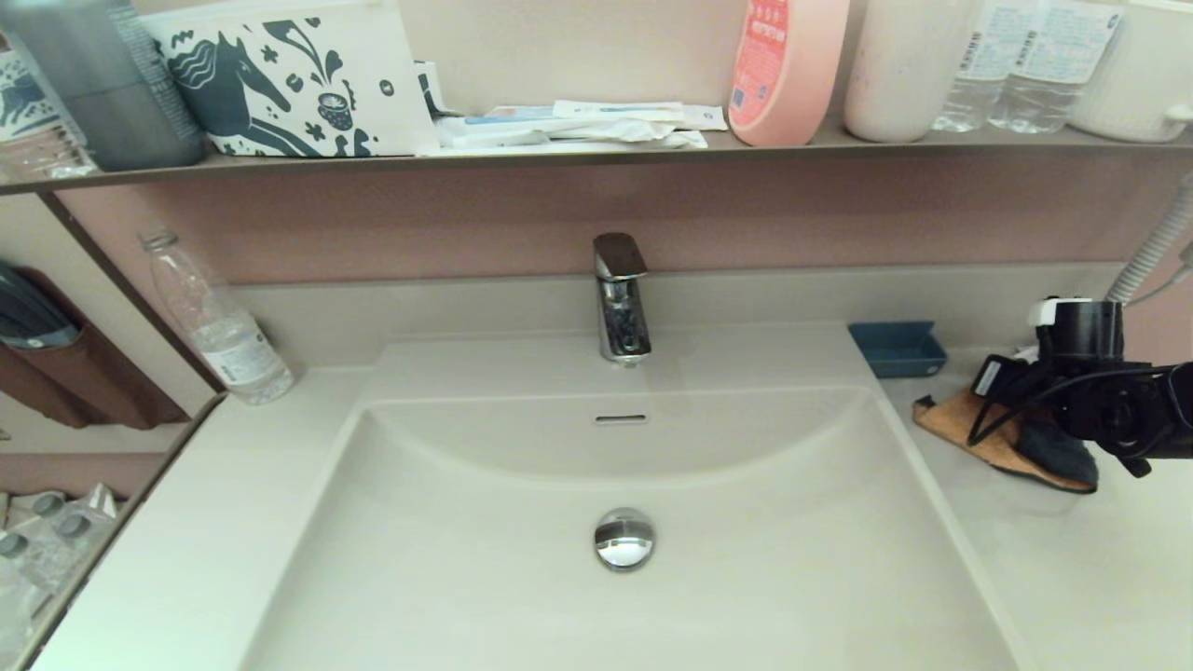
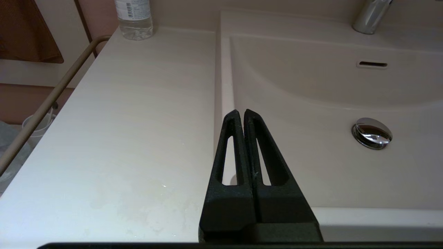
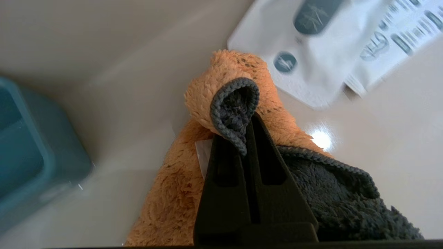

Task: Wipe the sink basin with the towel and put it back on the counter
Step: Wipe the sink

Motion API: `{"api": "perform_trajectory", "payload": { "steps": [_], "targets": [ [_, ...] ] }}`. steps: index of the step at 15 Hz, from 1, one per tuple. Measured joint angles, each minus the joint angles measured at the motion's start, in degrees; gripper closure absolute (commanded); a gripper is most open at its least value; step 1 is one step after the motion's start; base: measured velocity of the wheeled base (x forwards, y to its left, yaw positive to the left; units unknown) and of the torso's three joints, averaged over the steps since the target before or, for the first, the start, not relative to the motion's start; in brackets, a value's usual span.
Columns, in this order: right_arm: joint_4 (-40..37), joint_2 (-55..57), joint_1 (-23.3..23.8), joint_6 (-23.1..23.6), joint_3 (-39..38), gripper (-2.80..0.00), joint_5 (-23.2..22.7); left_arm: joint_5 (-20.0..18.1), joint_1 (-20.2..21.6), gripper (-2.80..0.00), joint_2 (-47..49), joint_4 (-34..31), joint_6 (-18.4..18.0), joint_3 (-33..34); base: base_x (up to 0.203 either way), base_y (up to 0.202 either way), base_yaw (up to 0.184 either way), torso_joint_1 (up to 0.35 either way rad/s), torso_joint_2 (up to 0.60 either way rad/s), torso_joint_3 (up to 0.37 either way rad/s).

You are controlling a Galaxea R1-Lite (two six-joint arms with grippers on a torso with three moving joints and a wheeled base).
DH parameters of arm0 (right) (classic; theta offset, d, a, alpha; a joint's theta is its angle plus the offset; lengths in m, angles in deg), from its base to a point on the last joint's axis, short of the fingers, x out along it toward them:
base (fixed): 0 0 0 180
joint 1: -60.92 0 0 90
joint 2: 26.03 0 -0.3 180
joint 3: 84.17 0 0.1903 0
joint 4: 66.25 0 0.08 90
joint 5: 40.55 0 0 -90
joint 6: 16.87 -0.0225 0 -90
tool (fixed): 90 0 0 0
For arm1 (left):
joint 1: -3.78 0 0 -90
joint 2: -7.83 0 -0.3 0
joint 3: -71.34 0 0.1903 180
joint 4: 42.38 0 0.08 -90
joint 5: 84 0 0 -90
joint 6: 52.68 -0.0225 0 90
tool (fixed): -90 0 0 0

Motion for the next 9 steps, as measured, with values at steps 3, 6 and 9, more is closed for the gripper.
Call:
{"api": "perform_trajectory", "payload": {
  "steps": [3,6,9],
  "targets": [
    [3.4,0.2,0.1,-0.1,0.9,0.00,-1.8,0.0,0.0,0.00,0.0,0.0,0.0,0.0,0.000,0.000,0.000,0.000,0.00,0.000],
    [3.1,-0.4,0.1,0.1,2.2,0.00,-2.1,0.0,0.0,0.00,0.0,0.0,0.0,0.0,0.000,0.000,0.000,0.000,0.00,0.000],
    [-3.9,-4.2,0.1,0.2,1.3,0.00,-5.2,0.0,0.0,0.00,0.0,0.0,0.0,0.0,0.000,0.000,0.000,0.000,0.00,0.000]
  ]
}}
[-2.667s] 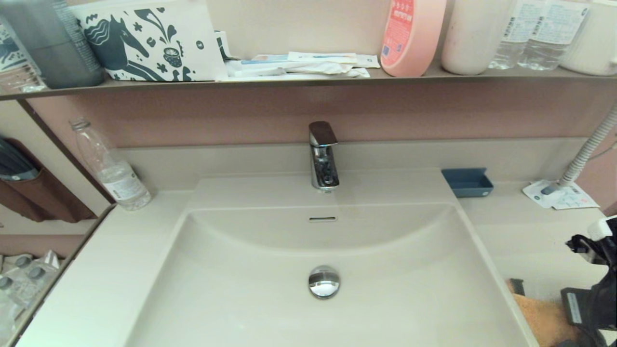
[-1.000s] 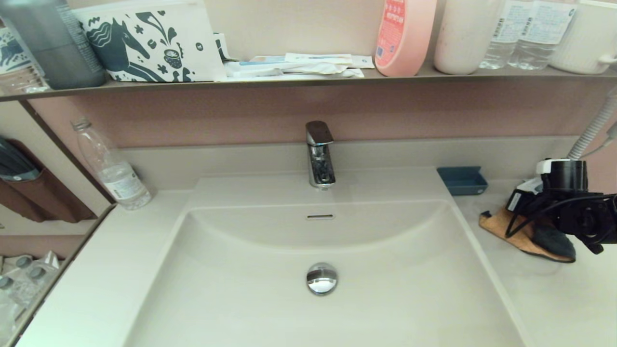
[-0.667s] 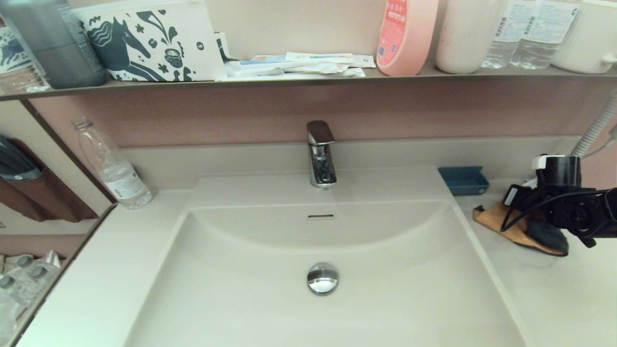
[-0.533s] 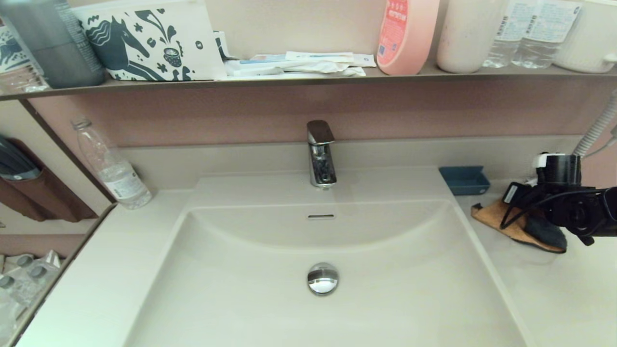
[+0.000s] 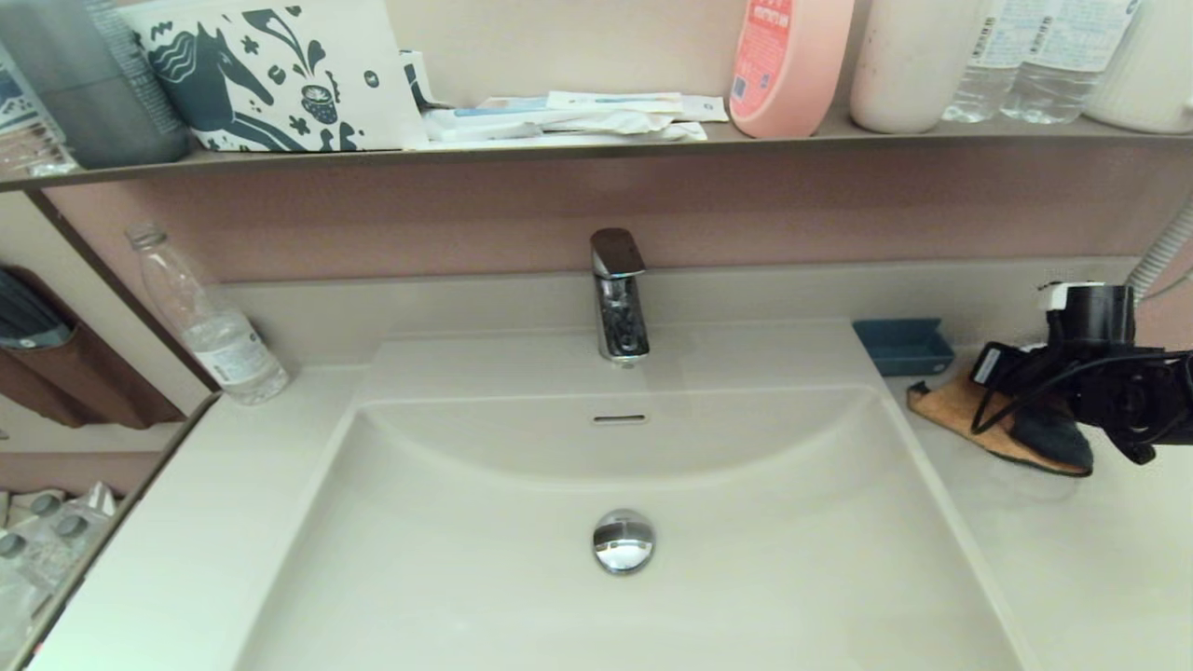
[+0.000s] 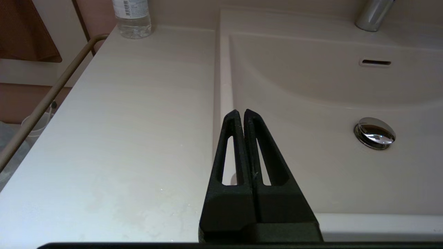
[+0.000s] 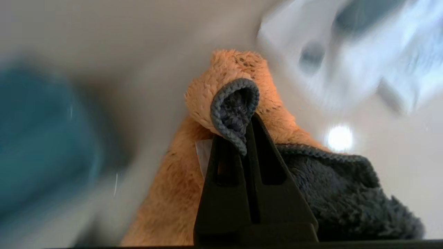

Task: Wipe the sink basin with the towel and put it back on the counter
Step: Wipe the sink

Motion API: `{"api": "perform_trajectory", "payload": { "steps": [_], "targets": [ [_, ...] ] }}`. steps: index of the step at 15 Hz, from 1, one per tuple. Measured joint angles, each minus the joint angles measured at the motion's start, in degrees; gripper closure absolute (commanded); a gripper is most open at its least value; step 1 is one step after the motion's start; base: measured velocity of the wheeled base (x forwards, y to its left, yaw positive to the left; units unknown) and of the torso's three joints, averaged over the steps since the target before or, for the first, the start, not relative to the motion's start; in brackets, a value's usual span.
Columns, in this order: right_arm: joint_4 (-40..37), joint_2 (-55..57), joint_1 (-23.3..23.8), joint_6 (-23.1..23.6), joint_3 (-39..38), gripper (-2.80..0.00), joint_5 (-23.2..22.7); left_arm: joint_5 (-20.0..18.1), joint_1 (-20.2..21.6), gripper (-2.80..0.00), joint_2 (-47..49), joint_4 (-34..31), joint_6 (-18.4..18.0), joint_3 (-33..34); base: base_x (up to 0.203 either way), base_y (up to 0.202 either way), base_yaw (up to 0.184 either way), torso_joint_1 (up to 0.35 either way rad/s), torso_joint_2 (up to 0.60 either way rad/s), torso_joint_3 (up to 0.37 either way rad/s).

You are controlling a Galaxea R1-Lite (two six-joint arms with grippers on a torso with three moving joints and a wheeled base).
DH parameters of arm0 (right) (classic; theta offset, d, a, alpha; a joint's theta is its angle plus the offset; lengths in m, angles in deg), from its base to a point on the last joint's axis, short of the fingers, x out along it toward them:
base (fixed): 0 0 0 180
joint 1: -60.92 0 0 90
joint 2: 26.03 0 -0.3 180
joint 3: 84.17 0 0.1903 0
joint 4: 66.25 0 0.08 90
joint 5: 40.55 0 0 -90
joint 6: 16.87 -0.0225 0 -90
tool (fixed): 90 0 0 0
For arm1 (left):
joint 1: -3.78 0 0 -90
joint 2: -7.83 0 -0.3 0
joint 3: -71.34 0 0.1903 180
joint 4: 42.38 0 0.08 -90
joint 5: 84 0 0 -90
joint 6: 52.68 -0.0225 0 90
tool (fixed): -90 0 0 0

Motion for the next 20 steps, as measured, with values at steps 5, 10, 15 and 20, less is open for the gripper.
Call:
{"api": "perform_trajectory", "payload": {
  "steps": [5,10,15,20],
  "targets": [
    [-13.4,-9.1,0.1,1.9,-4.6,0.00,-1.2,0.0,0.0,0.00,0.0,0.0,0.0,0.0,0.000,0.000,0.000,0.000,0.00,0.000],
    [-14.1,-14.7,1.9,5.3,-5.2,0.00,-1.1,0.0,0.0,0.00,0.0,0.0,0.0,0.0,0.000,0.000,0.000,0.000,0.00,0.000],
    [-11.6,-11.9,2.2,5.5,-2.9,0.00,-0.8,0.0,0.0,0.00,0.0,0.0,0.0,0.0,0.000,0.000,0.000,0.000,0.00,0.000],
    [-6.0,-4.5,2.2,5.6,3.0,0.00,-0.6,0.0,0.0,0.00,0.0,0.0,0.0,0.0,0.000,0.000,0.000,0.000,0.00,0.000]
  ]
}}
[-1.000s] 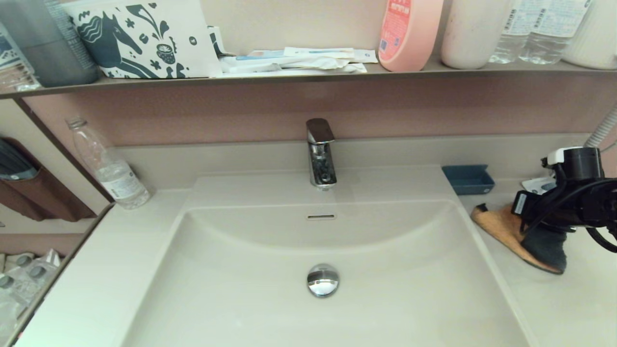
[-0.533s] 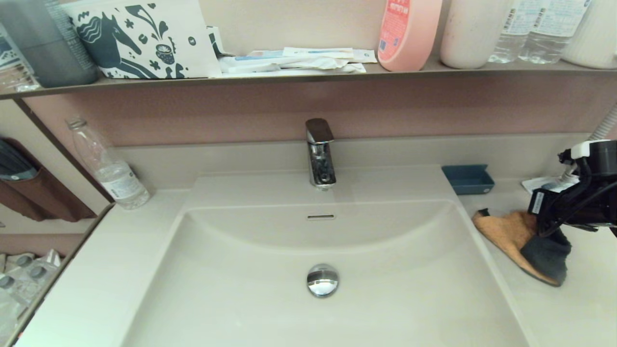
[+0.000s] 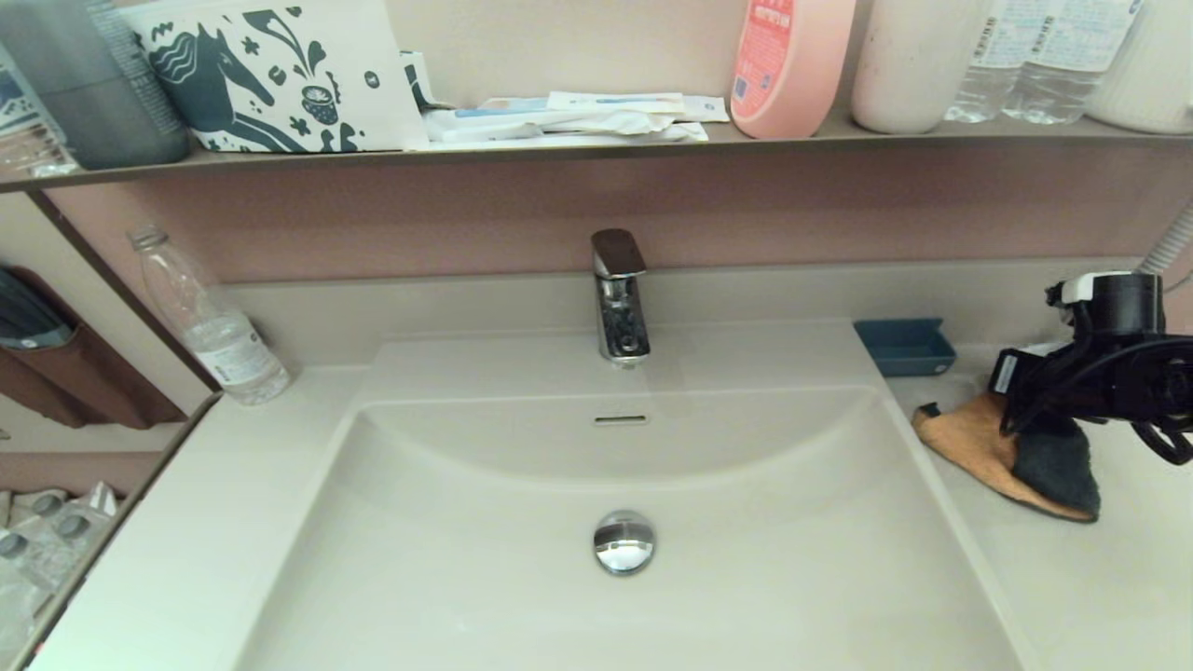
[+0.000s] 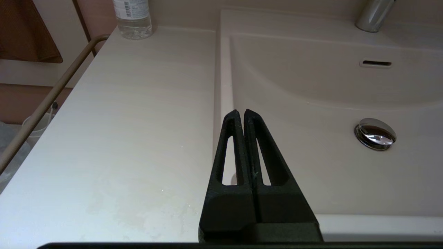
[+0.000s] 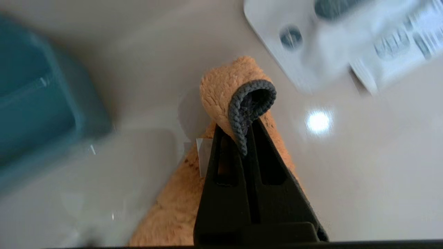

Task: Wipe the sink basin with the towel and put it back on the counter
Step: Wipe the sink

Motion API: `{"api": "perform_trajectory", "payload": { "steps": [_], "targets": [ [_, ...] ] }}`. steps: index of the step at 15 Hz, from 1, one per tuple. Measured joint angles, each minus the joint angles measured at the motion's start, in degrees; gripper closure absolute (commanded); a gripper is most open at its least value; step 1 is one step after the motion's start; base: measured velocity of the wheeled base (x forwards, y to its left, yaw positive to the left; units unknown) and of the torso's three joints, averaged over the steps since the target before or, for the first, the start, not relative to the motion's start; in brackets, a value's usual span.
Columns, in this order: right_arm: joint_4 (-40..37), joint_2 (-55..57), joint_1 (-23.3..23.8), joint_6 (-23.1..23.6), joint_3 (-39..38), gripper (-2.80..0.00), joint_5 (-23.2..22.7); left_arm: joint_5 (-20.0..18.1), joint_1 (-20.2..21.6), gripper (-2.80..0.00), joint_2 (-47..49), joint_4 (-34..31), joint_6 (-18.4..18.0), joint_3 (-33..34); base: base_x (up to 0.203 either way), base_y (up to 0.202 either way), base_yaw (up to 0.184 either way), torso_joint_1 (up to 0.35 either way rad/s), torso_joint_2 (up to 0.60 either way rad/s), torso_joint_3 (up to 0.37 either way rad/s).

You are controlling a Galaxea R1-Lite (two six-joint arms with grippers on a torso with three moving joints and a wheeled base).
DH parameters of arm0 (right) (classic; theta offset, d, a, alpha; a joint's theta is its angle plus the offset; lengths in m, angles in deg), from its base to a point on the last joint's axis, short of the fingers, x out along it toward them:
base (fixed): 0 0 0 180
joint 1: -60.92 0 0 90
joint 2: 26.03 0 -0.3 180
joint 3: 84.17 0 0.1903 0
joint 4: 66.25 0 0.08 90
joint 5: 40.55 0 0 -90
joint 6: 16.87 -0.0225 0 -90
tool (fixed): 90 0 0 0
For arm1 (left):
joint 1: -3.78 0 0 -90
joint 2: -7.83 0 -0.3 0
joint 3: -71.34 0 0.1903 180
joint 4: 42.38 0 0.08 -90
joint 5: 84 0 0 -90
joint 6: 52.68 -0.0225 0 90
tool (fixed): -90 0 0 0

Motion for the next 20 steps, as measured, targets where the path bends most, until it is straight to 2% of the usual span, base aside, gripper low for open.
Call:
{"api": "perform_trajectory", "payload": {
  "steps": [7,11,15,20],
  "targets": [
    [0.3,8.7,-0.2,-0.4,11.7,0.00,2.7,0.0,0.0,0.00,0.0,0.0,0.0,0.0,0.000,0.000,0.000,0.000,0.00,0.000],
    [-1.4,10.0,-2.0,-2.1,14.8,0.00,3.0,0.0,0.0,0.00,0.0,0.0,0.0,0.0,0.000,0.000,0.000,0.000,0.00,0.000],
    [-13.6,6.2,-3.4,-2.1,14.8,0.00,1.3,0.0,0.0,0.00,0.0,0.0,0.0,0.0,0.000,0.000,0.000,0.000,0.00,0.000],
    [-27.4,1.1,-3.5,-2.1,14.1,0.00,1.5,0.0,0.0,0.00,0.0,0.0,0.0,0.0,0.000,0.000,0.000,0.000,0.00,0.000]
  ]
}}
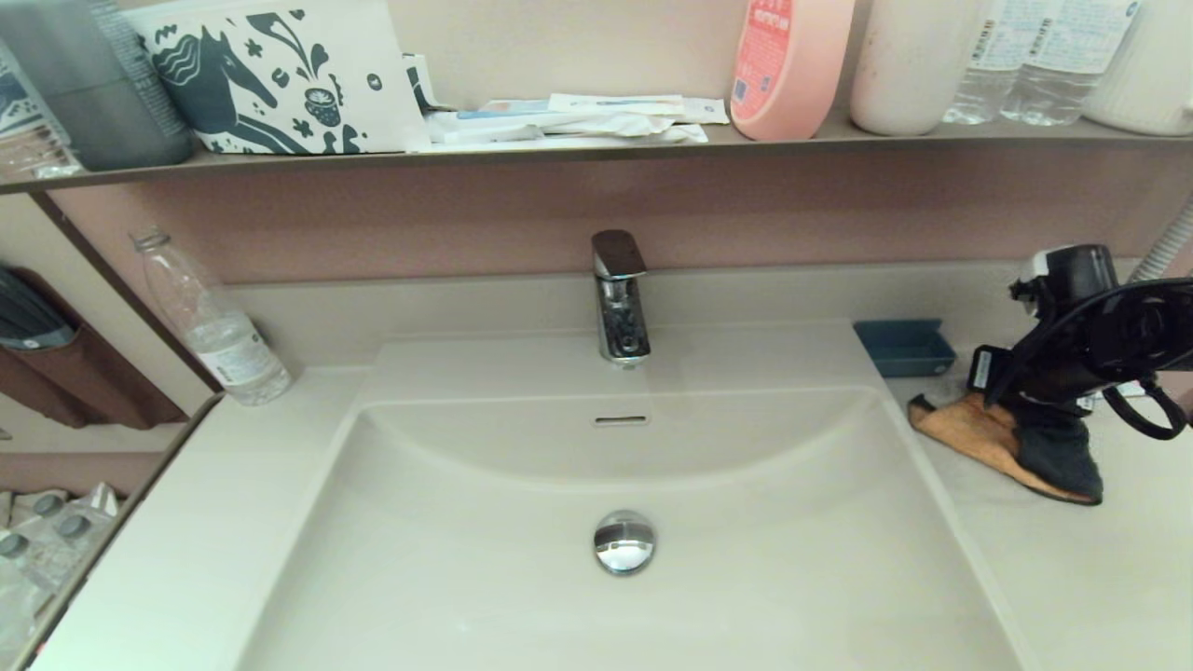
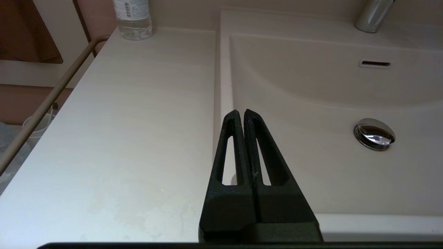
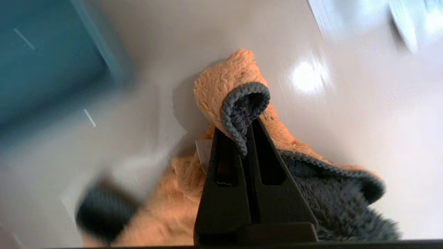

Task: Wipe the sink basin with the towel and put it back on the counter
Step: Wipe the sink

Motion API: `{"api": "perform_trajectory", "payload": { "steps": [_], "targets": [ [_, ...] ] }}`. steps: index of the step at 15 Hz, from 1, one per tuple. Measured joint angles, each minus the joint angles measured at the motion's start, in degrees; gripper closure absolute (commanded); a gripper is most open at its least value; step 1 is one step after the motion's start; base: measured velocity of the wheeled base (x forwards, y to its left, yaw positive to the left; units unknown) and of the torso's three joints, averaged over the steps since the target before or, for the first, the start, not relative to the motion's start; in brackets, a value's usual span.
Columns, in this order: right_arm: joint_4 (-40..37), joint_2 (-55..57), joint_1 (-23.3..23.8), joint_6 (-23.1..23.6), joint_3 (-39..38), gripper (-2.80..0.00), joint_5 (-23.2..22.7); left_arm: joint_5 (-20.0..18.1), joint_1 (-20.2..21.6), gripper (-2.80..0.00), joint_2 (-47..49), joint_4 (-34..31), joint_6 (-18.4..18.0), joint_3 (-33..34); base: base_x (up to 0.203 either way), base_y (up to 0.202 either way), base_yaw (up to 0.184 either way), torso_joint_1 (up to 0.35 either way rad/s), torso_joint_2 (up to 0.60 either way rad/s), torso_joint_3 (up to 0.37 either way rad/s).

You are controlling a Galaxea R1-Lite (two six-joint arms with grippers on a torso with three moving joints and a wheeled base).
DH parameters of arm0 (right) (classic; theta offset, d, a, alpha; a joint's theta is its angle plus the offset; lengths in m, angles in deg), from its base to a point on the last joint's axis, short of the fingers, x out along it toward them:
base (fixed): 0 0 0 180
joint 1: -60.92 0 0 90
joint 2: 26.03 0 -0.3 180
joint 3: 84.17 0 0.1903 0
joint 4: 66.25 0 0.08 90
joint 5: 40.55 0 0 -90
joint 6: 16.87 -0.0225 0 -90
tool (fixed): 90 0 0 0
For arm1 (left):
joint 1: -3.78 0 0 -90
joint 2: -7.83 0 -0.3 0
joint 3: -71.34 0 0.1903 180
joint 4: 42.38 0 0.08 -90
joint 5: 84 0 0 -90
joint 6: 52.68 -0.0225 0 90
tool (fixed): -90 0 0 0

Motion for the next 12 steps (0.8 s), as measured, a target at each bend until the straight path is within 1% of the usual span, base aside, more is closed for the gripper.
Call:
{"api": "perform_trajectory", "payload": {
  "steps": [1,4,6,9,12],
  "targets": [
    [-1.8,-0.8,0.0,-0.1,-0.4,0.00,0.1,0.0,0.0,0.00,0.0,0.0,0.0,0.0,0.000,0.000,0.000,0.000,0.00,0.000],
    [-2.1,-2.1,-1.3,-0.9,-1.8,0.00,0.1,0.0,0.0,0.00,0.0,0.0,0.0,0.0,0.000,0.000,0.000,0.000,0.00,0.000],
    [-2.1,-2.5,-3.7,-3.6,-2.1,0.00,-0.5,0.0,0.0,0.00,0.0,0.0,0.0,0.0,0.000,0.000,0.000,0.000,0.00,0.000],
    [-2.0,-2.7,-8.2,-6.3,-2.2,0.00,-2.0,0.0,0.0,0.00,0.0,0.0,0.0,0.0,0.000,0.000,0.000,0.000,0.00,0.000],
    [-2.1,-3.0,-11.4,-7.4,-2.2,0.00,-2.3,0.0,0.0,0.00,0.0,0.0,0.0,0.0,0.000,0.000,0.000,0.000,0.00,0.000]
  ]
}}
